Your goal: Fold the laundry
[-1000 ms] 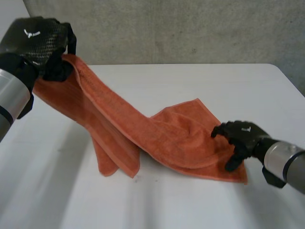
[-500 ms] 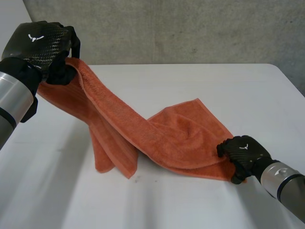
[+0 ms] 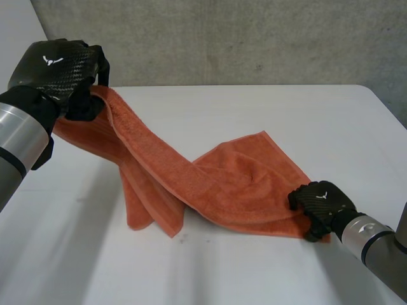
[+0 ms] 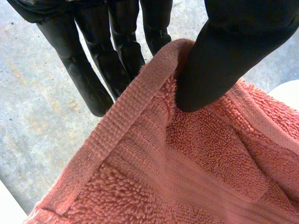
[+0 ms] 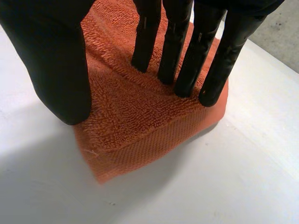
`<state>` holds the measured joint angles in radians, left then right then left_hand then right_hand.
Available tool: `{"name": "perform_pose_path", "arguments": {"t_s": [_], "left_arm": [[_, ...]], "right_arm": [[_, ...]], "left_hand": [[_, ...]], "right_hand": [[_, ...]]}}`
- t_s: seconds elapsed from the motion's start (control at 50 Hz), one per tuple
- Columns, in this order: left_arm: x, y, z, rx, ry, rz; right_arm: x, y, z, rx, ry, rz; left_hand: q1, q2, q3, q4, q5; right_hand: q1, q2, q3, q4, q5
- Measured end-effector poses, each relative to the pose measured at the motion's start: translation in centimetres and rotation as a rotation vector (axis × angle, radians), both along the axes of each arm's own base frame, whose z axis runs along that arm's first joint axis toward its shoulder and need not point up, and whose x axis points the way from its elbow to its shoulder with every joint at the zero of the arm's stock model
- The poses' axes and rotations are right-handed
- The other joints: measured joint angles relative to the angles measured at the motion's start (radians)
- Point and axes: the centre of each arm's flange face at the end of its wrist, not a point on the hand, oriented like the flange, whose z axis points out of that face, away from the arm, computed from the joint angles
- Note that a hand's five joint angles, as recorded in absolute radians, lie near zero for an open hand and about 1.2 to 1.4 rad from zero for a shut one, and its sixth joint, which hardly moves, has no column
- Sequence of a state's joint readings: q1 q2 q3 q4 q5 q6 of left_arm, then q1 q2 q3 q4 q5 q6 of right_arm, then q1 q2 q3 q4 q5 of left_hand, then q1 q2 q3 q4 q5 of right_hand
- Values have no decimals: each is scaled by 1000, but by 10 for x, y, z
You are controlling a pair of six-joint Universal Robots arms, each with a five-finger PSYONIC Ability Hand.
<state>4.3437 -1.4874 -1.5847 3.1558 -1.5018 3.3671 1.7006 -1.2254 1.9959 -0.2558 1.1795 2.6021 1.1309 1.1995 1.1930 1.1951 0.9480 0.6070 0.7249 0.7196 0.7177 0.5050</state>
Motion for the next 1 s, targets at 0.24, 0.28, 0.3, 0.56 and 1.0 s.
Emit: {"name": "perform_pose_path", "arguments": {"t_s": [0.24, 0.28, 0.3, 0.56, 1.0], "left_arm": [[0, -1, -1, 3, -1, 1], [0, -1, -1, 3, -1, 3], [1, -2, -1, 3, -1, 4], [6, 0, -15, 47, -29, 19], [38, -33, -145, 394, -427, 95]], "right_arm": [[-3, -14, 5, -61, 12, -49], [-4, -16, 8, -75, 12, -55], [-5, -21, 18, -116, 9, -72], [-15, -24, 101, -258, 2, -124], [-39, 3, 75, 108, 511, 49]], "left_hand": [[0, 0, 0, 0, 0], [0, 0, 0, 0, 0], [0, 0, 0, 0, 0], [0, 0, 0, 0, 0], [0, 0, 0, 0, 0]], "right_hand": [[318, 435, 460, 471, 451], [318, 435, 460, 471, 451], [318, 435, 460, 471, 451], [318, 452, 460, 471, 473], [318, 452, 460, 475, 475]]}}
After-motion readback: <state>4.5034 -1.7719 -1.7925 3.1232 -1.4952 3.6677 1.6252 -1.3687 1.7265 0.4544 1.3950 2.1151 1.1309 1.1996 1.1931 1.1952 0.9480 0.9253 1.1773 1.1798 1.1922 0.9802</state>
